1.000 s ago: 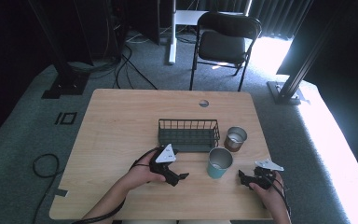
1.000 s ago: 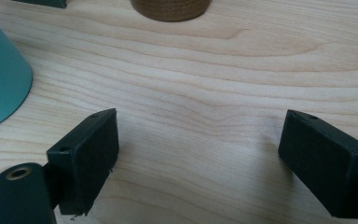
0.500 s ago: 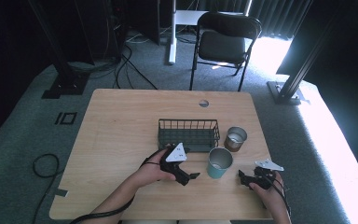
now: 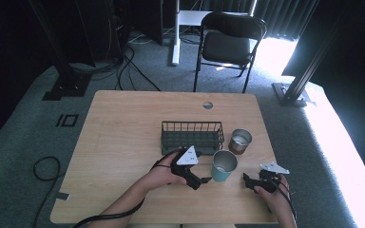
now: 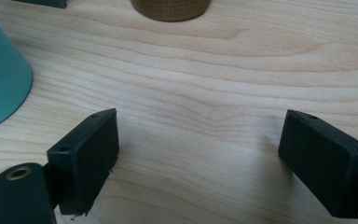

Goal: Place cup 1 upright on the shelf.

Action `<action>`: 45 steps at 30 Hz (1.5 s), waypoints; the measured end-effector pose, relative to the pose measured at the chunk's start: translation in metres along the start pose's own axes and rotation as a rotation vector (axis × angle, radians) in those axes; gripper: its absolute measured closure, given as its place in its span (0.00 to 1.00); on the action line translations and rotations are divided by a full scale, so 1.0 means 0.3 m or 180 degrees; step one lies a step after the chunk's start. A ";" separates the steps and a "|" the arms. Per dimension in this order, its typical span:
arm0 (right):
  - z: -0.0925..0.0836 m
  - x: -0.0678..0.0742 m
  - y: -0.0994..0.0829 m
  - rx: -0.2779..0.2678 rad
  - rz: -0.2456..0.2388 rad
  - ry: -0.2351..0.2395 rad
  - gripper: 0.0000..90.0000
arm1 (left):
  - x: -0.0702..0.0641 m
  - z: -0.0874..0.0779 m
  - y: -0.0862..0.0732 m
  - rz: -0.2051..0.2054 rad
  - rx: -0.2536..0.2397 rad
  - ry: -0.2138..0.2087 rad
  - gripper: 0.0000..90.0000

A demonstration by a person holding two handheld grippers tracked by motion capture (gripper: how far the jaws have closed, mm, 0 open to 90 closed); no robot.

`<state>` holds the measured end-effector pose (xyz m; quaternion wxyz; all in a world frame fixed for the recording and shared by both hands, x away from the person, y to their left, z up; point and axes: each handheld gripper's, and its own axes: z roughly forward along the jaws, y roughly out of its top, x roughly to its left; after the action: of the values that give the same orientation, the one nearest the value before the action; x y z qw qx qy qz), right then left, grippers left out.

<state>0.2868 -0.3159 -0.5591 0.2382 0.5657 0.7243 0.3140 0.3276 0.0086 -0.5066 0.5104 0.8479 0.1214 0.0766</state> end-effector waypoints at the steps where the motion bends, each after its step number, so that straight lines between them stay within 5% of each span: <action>1: 0.000 0.000 0.000 0.0000 0.0000 0.0000 0.13 | -0.002 0.005 0.004 -0.0006 -0.0013 -0.0007 0.03; 13: 0.000 0.000 0.000 0.0000 0.0002 -0.0001 0.13 | -0.012 0.086 0.062 0.0100 0.0005 -0.0022 0.03; 31: 0.000 0.000 0.000 -0.0001 0.0002 0.0000 0.13 | -0.017 0.199 0.079 0.0082 -0.0051 -0.0127 0.03; 45: 0.000 0.000 0.000 0.0000 0.0000 -0.0001 0.13 | -0.021 0.229 0.089 0.0039 -0.0118 -0.0112 0.08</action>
<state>0.2868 -0.3159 -0.5591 0.2383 0.5658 0.7243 0.3140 0.3423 -0.0633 -0.5150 0.5276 0.8402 0.1058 0.0671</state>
